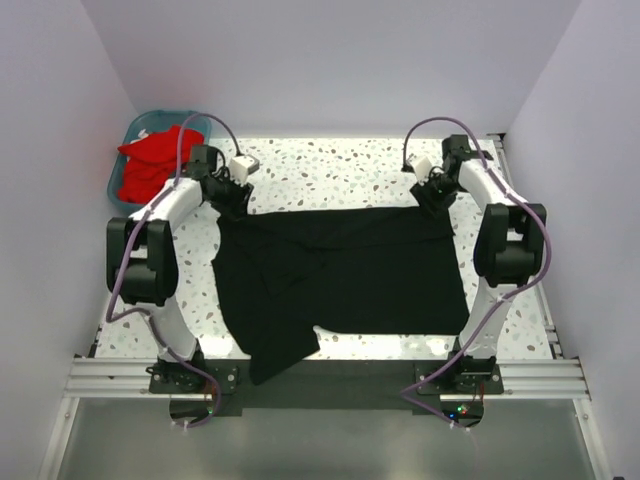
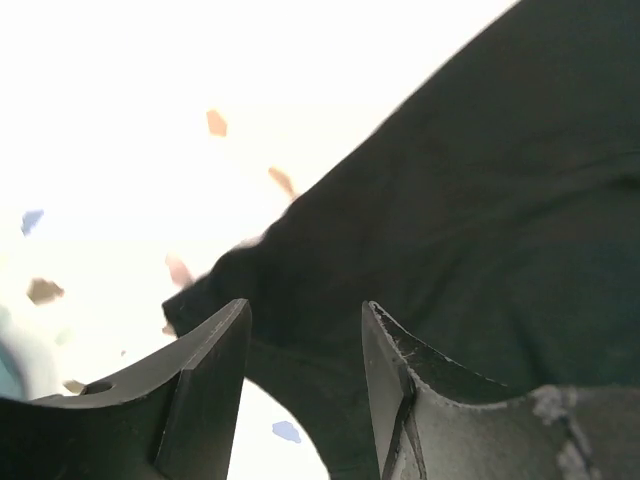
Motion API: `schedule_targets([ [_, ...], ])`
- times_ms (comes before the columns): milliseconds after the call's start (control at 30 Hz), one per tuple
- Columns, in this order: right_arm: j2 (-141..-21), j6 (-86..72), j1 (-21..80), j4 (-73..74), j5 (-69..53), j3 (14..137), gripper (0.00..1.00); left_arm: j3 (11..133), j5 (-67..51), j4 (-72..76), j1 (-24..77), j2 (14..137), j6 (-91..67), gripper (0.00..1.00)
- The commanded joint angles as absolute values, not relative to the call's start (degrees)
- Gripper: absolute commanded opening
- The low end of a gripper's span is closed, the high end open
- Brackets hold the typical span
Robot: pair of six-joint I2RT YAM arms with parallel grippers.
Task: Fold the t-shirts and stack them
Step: Fold the tshirt
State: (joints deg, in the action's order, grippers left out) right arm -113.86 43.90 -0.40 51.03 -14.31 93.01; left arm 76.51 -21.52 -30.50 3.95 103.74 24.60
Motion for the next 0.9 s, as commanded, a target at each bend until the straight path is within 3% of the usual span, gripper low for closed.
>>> schedule_targets([
  [0, -117.2, 38.6, -0.4, 45.4, -9.9, 91.9, 0.40, 78.1, -16.8, -30.8, 2.4, 108.4, 21.1, 0.52],
  [267, -124.4, 38.3, -0.4, 39.6, 1.7, 92.7, 0.34, 80.7, -9.3, -30.4, 0.7, 117.8, 21.1, 0.47],
  [533, -134.8, 37.4, -0.4, 36.4, 7.9, 104.5, 0.34, 100.1, -9.1, -31.5, 0.0, 131.0, 21.1, 0.42],
  [733, -136.9, 34.3, 1.0, 37.7, 5.9, 112.9, 0.49, 114.0, -11.9, -33.7, 0.0, 138.3, 21.8, 0.47],
  [867, -130.9, 33.7, 1.0, 40.0, 0.6, 113.9, 0.61, 113.2, -19.3, -33.8, 0.0, 131.3, 23.7, 0.57],
])
